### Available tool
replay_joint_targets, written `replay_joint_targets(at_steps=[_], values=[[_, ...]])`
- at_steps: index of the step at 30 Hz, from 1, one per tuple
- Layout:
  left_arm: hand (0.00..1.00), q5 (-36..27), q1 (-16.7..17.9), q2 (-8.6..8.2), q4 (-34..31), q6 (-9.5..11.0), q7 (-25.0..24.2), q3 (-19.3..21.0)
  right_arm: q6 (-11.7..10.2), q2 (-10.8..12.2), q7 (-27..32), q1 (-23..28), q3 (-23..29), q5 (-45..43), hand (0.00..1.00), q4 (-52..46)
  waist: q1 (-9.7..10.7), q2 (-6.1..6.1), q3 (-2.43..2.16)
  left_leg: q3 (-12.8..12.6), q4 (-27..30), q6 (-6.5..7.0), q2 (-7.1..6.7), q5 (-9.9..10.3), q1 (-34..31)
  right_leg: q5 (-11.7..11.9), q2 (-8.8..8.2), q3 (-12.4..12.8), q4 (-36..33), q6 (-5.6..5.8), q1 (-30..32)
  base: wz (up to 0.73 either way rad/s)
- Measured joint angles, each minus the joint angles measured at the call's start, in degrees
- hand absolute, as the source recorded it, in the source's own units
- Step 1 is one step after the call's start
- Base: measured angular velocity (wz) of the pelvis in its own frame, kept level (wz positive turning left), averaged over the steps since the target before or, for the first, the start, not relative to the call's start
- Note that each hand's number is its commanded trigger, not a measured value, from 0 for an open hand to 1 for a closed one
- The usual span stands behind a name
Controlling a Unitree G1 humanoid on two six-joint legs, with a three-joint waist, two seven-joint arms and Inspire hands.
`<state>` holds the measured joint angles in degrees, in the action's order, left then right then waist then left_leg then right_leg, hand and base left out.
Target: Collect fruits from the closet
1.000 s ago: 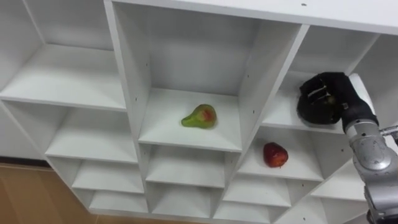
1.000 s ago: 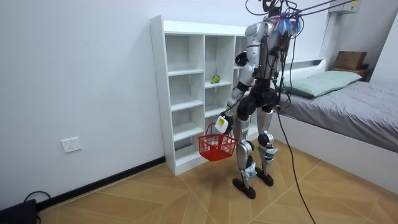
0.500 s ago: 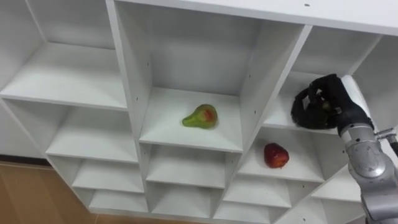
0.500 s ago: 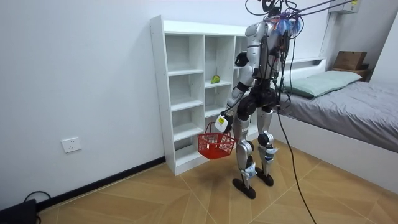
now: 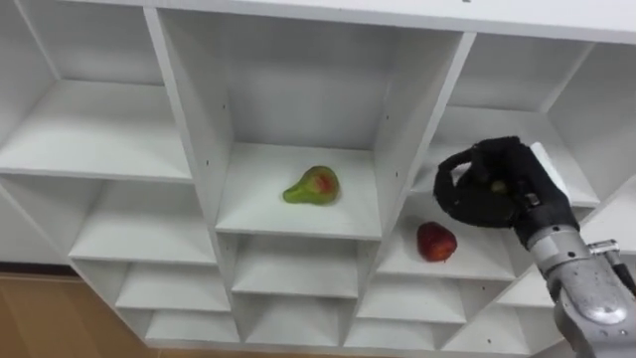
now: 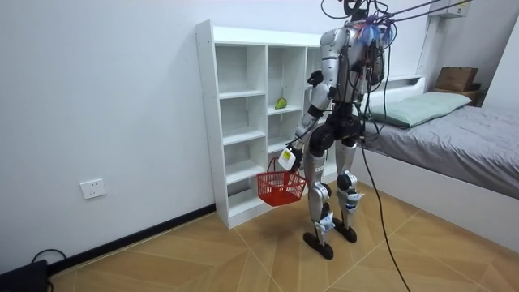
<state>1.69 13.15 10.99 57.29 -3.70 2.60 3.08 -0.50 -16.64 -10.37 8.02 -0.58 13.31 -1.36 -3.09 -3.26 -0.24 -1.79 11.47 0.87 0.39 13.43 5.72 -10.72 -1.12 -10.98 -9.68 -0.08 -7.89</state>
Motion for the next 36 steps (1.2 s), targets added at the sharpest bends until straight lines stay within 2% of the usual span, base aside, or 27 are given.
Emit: replay_joint_targets(at_steps=[1, 3, 5, 7, 14, 22, 28, 31, 32, 36], values=[[1.0, -0.08, -0.16, -0.17, 0.0, -0.08, 0.39, -0.21, 0.81, 0.7, -2.24, 0.2, -1.42, 3.21, 1.0, 0.25, 0.09, -0.02, 0.01, 0.05, 0.13, 0.0, 0.06, 0.0, -0.05, 0.07, 0.07, 0.22, -0.01, -0.11, 0.01, -0.06], [1.0, -0.03, -1.19, -0.18, -0.02, -0.09, 0.59, -1.5, 4.4, 1.0, -6.42, 1.33, -6.24, 7.28, 1.0, 2.28, -0.35, 0.03, 0.07, -0.18, 0.28, -0.01, 0.1, 0.0, -0.22, 0.16, 0.14, 0.94, -0.05, -0.25, 0.21, -0.05], [1.0, -0.04, -1.44, -0.2, -0.23, 0.02, 0.28, -2.29, 6.66, 1.6, -9.95, 2.48, -9.4, 9.13, 1.0, 2.6, -0.67, 0.32, 0.17, -0.55, 0.29, -0.02, 0.09, -0.02, -0.42, 0.17, 0.12, 1.18, -0.16, -0.27, 0.56, -0.05], [1.0, -0.9, -1.42, -0.19, -0.11, 0.02, -0.26, -2.8, 7.18, 1.81, -12.98, 2.71, -11.65, 11.32, 1.0, 2.58, -0.64, 0.47, 0.26, -0.6, 0.27, -0.01, 0.09, -0.04, -0.57, 0.19, 0.11, 1.45, -0.16, -0.29, 0.85, -0.06], [1.0, -6.14, -1.42, -0.08, 0.04, 0.02, -0.99, -4.79, 7.17, 1.93, -18.54, 2.56, -12.89, 21.48, 1.0, 2.47, -0.85, 0.29, 0.17, -0.49, 0.38, -0.03, 0.1, -0.06, -0.89, 0.2, 0.14, 1.39, 0.0, -0.28, 1.21, 0.0], [1.0, -6.69, -2.48, -0.11, -0.51, 0.02, -0.22, -5.87, 7.26, 3.61, -21.05, 4.24, -15.65, 27.81, 1.0, 3.56, -0.81, 0.23, 0.19, -1.14, -0.15, -0.02, 0.11, -0.05, -1.46, 0.21, 0.13, 1.41, -0.09, -0.27, 2.08, -0.02], [1.0, -8.98, -4.25, -0.87, -3.98, -0.05, 1.51, -7.44, 7.67, 4.2, -20.96, 4.42, -18.86, 33.81, 1.0, 14.69, -0.81, 0.18, 0.2, -1.25, 0.34, 0.01, 0.08, -0.07, -3.18, 0.28, 0.03, 1.3, -0.16, -0.24, 3.47, 0.0], [1.0, -8.98, -6.29, -1.57, -4.44, -0.43, 2.34, -8.22, 7.59, 6.0, -18.49, 4.21, -19.02, 35.95, 1.0, 21.56, -0.93, 0.22, 0.21, -1.31, 0.59, 0.0, 0.14, -0.08, -4.33, 0.3, 0.07, 1.34, -0.56, -0.27, 4.79, 0.0], [1.0, -9.0, -7.14, -1.84, -4.41, -0.57, 2.51, -9.15, 7.58, 6.38, -17.36, 4.09, -19.31, 36.62, 1.0, 23.84, -1.18, 0.45, 0.35, -1.32, 1.23, 0.0, 0.18, -0.08, -4.86, 0.3, 0.05, 1.35, -1.01, -0.27, 5.37, 0.0], [1.0, -10.42, -9.2, -2.57, -4.38, -0.65, 2.7, -12.69, 7.58, 7.34, -14.65, 3.02, -19.73, 40.67, 1.0, 29.58, -1.11, 0.52, 0.33, -1.23, 2.24, 0.02, 0.13, -0.09, -7.38, 0.36, -0.01, 1.37, -1.35, -0.36, 7.72, 0.0]])
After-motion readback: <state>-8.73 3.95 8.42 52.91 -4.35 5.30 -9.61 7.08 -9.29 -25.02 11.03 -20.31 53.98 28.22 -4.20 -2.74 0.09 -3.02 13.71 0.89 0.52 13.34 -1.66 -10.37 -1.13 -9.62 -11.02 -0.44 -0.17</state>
